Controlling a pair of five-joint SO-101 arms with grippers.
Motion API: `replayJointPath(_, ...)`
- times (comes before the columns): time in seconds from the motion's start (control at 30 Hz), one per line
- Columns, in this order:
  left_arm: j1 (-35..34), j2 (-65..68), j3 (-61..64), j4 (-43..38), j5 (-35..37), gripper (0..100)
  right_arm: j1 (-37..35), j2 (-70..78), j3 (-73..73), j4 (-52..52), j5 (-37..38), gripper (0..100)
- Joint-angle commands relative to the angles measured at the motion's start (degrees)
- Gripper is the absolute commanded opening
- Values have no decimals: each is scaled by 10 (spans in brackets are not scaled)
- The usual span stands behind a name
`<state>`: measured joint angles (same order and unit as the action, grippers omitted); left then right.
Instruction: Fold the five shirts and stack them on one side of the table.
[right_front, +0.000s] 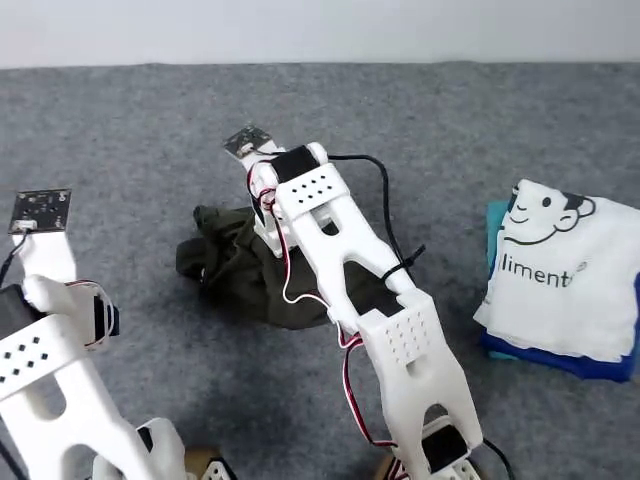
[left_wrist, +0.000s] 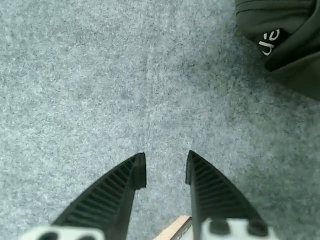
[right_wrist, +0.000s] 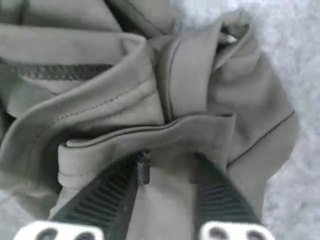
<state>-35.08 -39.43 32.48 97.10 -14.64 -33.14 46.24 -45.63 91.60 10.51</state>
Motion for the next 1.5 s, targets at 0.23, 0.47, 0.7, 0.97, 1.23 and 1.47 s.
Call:
replayJointPath(0.23, 4, -14, -1, -11, -4, 134, 64, -86, -135, 114, 25, 8)
replayJointPath(0.47, 4, -14, -1, -11, -4, 134, 68, -88, -91, 105, 57, 28)
replayJointPath(0.7, 4, -14, -1, -11, -3, 134, 70, -31, -91, 90, -16, 330)
replayJointPath(0.97, 4, -14, 0, -8, -2, 134, 71, 27, -91, 11, -40, 361)
replayJointPath(1.23, 3, -14, 26, -11, -2, 133, 65, 89, -91, -37, -9, 184)
replayJointPath(1.47, 4, -14, 24, -12, -2, 133, 68, 49, -92, 13, 72, 15)
